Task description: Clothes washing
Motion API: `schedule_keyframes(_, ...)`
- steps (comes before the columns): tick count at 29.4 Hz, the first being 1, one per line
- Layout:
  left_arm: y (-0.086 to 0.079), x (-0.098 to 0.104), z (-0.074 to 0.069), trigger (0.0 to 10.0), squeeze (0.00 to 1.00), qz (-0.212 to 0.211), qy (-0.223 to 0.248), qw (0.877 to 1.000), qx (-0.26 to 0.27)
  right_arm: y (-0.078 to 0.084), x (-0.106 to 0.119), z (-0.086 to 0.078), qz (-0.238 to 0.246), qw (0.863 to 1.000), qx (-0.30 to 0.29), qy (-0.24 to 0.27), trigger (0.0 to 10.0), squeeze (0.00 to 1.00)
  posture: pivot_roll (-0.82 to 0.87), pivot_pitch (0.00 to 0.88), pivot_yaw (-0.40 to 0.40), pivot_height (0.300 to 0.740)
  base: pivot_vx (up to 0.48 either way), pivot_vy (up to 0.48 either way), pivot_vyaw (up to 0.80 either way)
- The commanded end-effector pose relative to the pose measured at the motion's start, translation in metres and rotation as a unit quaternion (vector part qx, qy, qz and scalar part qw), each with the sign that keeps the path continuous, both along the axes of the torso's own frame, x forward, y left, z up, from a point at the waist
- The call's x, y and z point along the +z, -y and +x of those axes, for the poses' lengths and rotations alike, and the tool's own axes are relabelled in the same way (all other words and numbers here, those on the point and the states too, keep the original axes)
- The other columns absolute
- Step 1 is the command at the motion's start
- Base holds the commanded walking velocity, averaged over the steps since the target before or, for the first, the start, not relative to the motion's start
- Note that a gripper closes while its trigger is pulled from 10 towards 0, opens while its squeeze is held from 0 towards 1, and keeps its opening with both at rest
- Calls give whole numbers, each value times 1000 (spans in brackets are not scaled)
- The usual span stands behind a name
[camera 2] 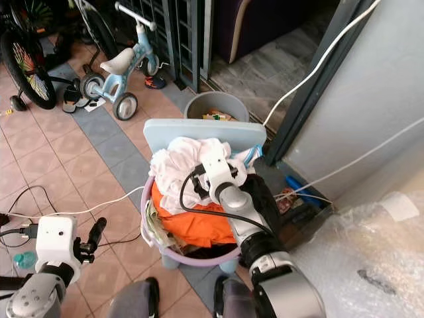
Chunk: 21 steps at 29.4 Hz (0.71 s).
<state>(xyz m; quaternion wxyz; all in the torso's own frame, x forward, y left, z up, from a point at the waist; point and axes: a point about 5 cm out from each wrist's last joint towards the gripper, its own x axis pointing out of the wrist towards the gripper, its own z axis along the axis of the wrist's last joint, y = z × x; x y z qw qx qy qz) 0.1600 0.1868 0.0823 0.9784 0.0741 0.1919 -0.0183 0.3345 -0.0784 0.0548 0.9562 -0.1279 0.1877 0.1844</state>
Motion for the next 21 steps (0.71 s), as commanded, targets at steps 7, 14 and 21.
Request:
schedule_keyframes(7, 3, 12, 1, 10000, 0, 1, -8, 1000, -8, -2, -40, -25, -20, 995, 4, -95, 0, 0, 210, 335, -28, 740, 0, 0, 0)
schedule_keyframes(14, 4, 14, 4, 10000, 0, 5, -11, 1000, -6, -3, -41, -24, -7, 995, 6, -95, 0, 0, 198, 333, -34, 740, 0, 0, 0)
schedule_keyframes(21, 12, 11, 13, 10000, 0, 0, -11, 1000, -2, 1, -39, -22, 22, 994, -1, -105, 0, 0, 180, 308, -47, 740, 0, 0, 0)
